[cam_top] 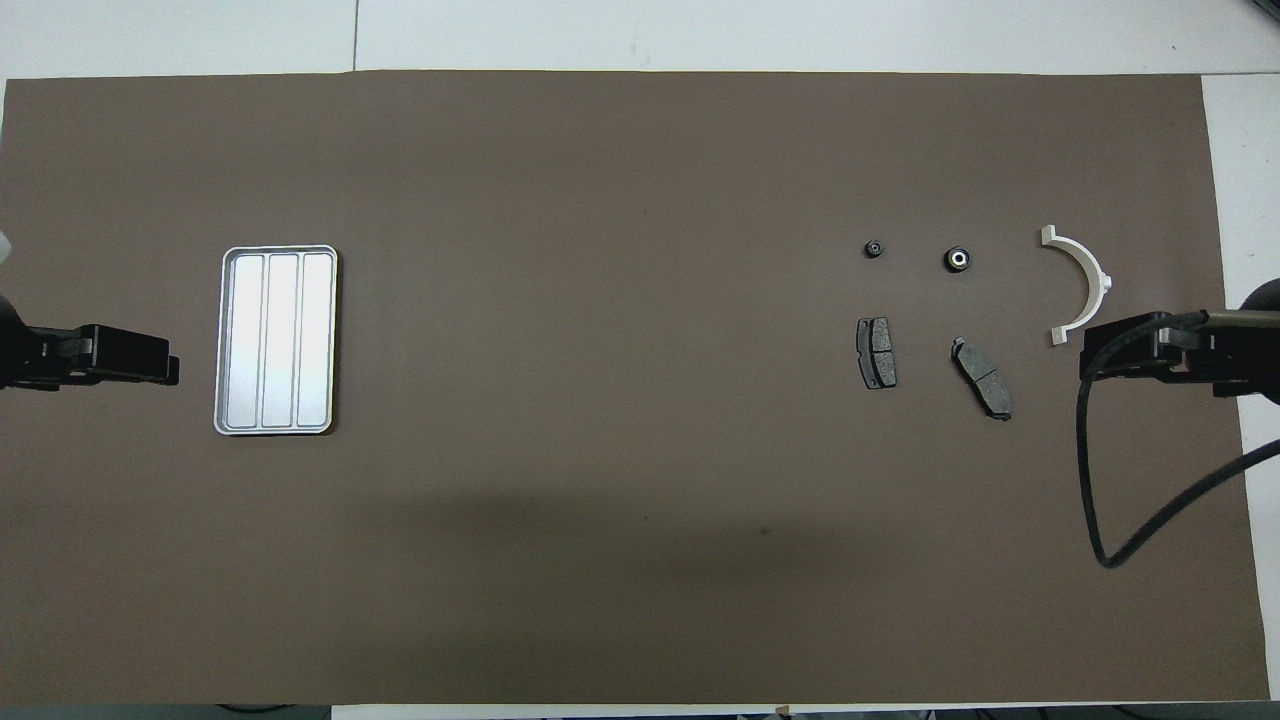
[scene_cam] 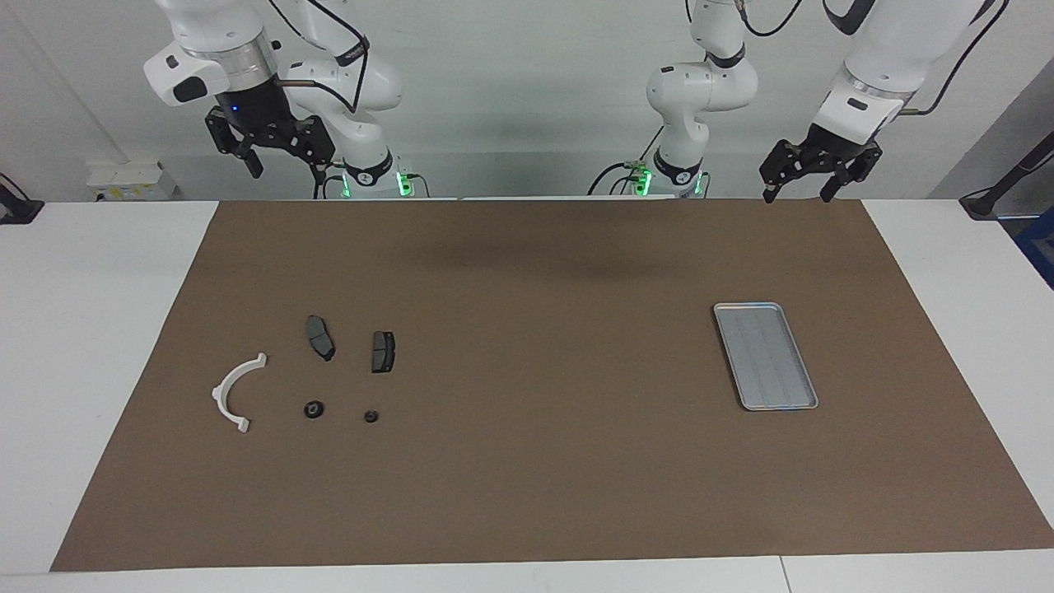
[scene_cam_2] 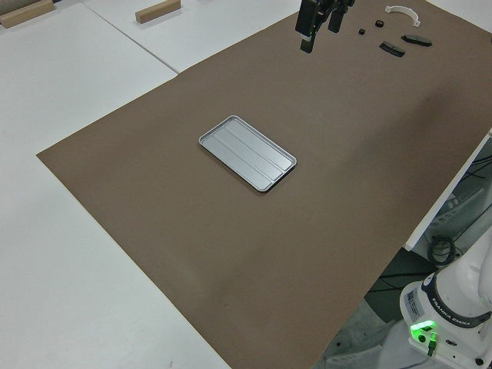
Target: Pick bearing gear from pile to tray
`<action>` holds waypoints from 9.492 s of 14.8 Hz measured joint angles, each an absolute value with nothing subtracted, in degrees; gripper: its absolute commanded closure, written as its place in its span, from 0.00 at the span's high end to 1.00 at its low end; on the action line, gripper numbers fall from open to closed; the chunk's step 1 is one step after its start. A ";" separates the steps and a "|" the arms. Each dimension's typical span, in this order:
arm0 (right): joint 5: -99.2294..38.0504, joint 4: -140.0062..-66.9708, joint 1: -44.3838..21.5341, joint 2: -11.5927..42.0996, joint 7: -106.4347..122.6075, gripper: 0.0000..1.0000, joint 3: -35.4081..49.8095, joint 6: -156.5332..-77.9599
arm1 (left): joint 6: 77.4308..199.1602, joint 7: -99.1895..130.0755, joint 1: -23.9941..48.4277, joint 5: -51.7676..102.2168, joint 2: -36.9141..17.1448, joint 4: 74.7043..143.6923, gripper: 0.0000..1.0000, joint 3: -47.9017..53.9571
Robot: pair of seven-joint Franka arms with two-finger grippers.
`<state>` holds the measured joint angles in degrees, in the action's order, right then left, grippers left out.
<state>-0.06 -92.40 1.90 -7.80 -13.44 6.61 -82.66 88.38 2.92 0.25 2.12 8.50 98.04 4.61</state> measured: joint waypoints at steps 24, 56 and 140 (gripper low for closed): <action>-0.06 -97.20 2.71 -8.84 -10.94 1.00 5.81 -86.49 | 88.38 2.92 0.25 2.12 8.50 98.04 1.00 4.61; 9.62 -94.51 -2.55 33.70 -36.04 0.76 6.14 -133.73 | 88.38 2.92 0.25 2.12 8.50 98.04 1.00 4.61; 9.35 -89.96 2.57 28.86 -26.23 1.00 4.74 -116.45 | 125.06 51.33 28.28 -3.46 -19.65 104.40 0.96 6.35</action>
<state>9.35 -89.96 2.57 28.86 -26.23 4.74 -116.45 125.06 51.33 28.28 -3.46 -19.65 104.40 6.35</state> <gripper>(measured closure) 0.000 0.000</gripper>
